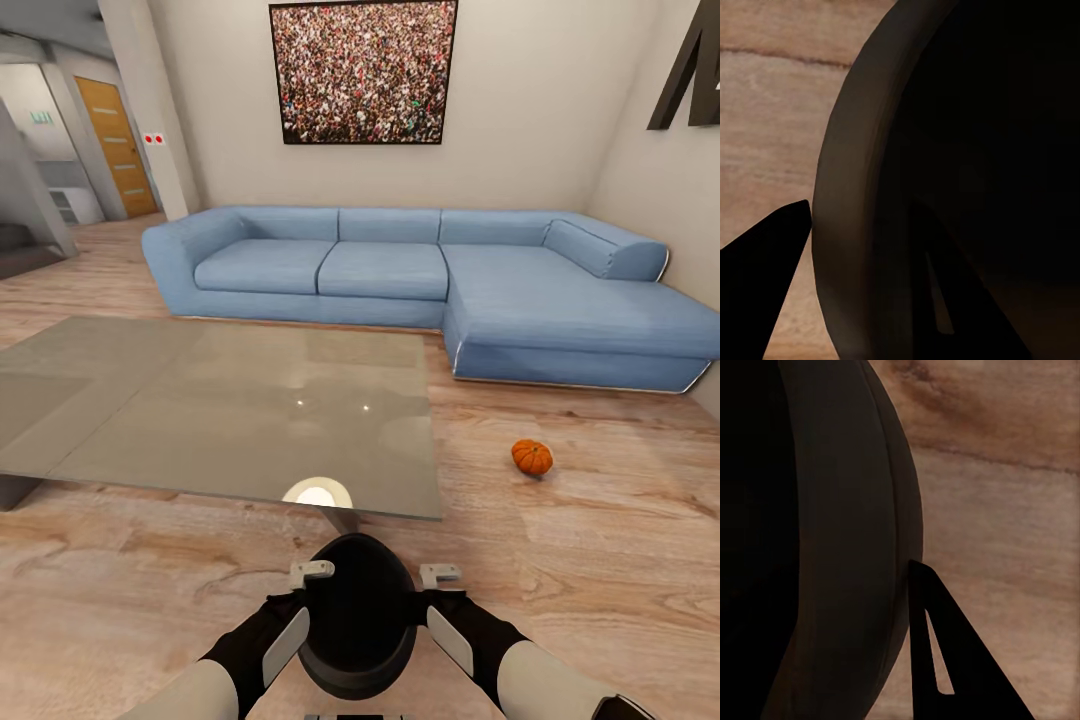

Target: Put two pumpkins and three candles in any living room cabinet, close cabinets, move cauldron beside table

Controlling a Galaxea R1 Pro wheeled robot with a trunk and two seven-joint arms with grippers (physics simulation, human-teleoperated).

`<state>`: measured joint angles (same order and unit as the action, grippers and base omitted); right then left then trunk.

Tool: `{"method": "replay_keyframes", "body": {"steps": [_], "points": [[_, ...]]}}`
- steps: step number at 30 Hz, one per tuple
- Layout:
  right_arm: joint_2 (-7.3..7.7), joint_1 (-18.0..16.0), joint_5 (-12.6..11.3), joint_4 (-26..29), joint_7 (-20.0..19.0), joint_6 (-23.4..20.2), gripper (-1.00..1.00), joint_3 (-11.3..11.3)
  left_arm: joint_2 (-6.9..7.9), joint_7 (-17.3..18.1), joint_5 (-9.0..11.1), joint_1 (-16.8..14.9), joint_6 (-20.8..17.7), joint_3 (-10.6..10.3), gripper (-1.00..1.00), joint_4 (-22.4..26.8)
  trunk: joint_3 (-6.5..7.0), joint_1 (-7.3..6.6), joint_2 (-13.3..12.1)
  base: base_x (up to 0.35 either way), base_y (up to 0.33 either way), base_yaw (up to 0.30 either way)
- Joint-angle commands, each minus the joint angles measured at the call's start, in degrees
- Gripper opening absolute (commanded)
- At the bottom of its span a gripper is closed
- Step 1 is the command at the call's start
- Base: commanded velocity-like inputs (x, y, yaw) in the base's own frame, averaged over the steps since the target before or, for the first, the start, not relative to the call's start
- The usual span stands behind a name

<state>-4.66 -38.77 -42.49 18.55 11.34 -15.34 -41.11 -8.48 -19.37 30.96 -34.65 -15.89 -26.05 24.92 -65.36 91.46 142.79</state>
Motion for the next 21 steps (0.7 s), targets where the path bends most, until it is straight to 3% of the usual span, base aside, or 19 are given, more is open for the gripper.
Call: {"method": "replay_keyframes", "body": {"steps": [1,11,12,15,16,21], "points": [[0.00,0.01,3.20,0.52,0.24,4.09,-1.00,-1.96,0.04,-0.59,1.65,-0.08,-0.20,-0.23,-1.00,-0.05,-0.05,-0.02,0.03,0.000,0.000,0.000],[0.05,0.01,3.11,0.52,-0.09,4.20,-1.00,-1.88,0.04,-0.59,1.65,-0.07,-0.20,-0.28,-1.00,-0.05,-0.05,-0.02,0.03,0.000,0.000,0.000],[0.07,0.01,3.11,0.52,-0.09,4.19,-1.00,-1.88,0.04,-0.59,1.65,-0.07,-0.20,-0.21,1.00,-0.05,-0.05,-0.02,0.03,0.000,0.000,0.000],[0.06,0.01,3.11,0.50,-0.09,4.11,-1.00,-1.87,0.05,-0.59,1.65,-0.08,-0.20,0.07,1.00,-0.05,-0.05,-0.02,0.03,0.000,0.000,0.000],[0.03,0.01,3.11,0.50,-0.10,4.10,1.00,-1.87,0.04,-0.59,1.65,-0.09,-0.20,0.09,1.00,-0.05,-0.05,-0.02,0.03,0.000,0.000,0.000],[0.00,0.01,3.11,0.45,-0.16,4.09,1.00,-1.87,0.04,-0.59,1.65,-0.08,-0.20,0.04,1.00,-0.05,-0.05,-0.02,0.03,0.000,0.000,0.000]]}}
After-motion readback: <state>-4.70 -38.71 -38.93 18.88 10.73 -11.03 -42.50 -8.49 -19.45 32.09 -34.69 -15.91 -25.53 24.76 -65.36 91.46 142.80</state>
